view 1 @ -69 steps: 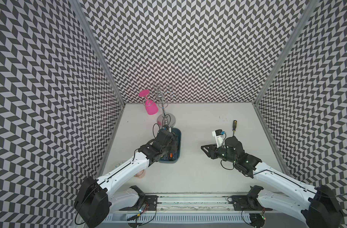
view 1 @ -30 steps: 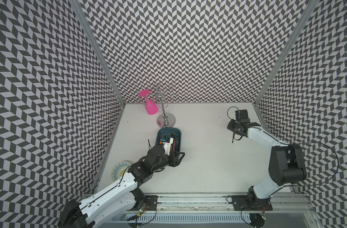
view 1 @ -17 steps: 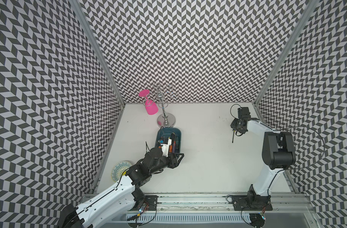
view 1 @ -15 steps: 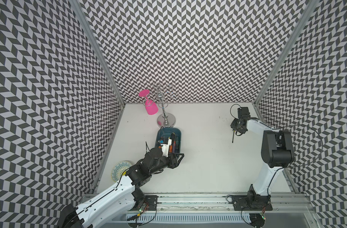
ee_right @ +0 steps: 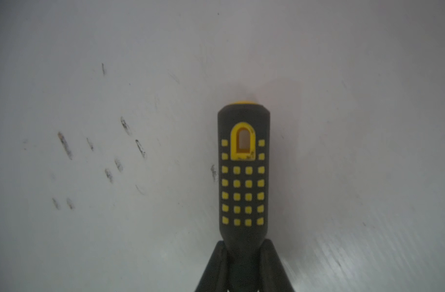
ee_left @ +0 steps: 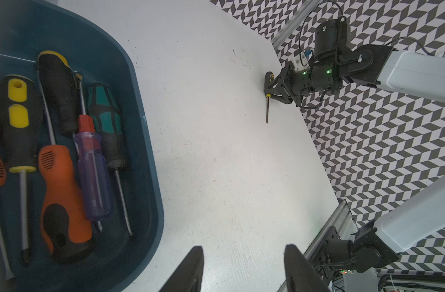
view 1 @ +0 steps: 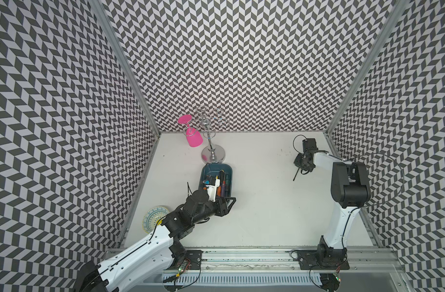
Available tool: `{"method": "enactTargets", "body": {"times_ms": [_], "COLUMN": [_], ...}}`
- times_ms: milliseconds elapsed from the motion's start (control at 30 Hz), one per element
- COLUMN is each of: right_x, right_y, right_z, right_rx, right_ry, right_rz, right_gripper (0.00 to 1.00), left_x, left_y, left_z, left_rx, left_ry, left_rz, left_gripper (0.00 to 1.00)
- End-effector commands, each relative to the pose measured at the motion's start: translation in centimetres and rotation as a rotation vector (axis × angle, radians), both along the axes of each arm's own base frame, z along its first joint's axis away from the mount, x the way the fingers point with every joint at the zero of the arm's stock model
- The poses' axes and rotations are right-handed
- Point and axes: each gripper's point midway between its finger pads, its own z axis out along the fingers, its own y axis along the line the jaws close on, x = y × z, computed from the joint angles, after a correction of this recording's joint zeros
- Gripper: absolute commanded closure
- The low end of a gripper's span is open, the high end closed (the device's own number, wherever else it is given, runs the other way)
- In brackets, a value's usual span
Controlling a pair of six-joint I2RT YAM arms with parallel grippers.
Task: Put the screwdriver on the desktop into the storage box
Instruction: Pick up the screwdriver from the center of the board.
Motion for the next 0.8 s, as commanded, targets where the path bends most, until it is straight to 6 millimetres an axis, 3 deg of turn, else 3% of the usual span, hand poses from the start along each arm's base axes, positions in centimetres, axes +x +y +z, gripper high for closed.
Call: {"method": "enactTargets", "body": {"times_ms": [0,200,367,567,767], "right_x": [-0.5,-0.5,-1.4,-3.6,-7.2], "right_y": [0.7,2.6,5.9,11.7,18.4], "right_z": [-1.1,3.1,7.6,12.8,17.0], "right_rx": [0.035,0.082,0.144,0.252,0.391], "right_ry": [0.02,-0.08,-0.182,-0.309,-0.441], "right_rz": [0.023,0.075,0.172,0.342,0.57], "right_gripper": [0.89,0.92,0.92,0.92,0.92], "left_x": [0.2,0.5,1.1,2.5,4.1], "left_y": [-0.2,-0.3,-0.7,-1.1,-1.2], "left_z": [0.3,1.1,2.1,4.1,6.2], "left_rx": [-0.012,-0.012,-0.012,-0.007,-0.033], "left_ry": [-0.014,-0.032,-0.053,-0.089,-0.124], "left_rz": [0.002,0.007,0.006,0.016,0.036], "left_gripper": [0.46,0.46,0.44,0.41,0.37]}}
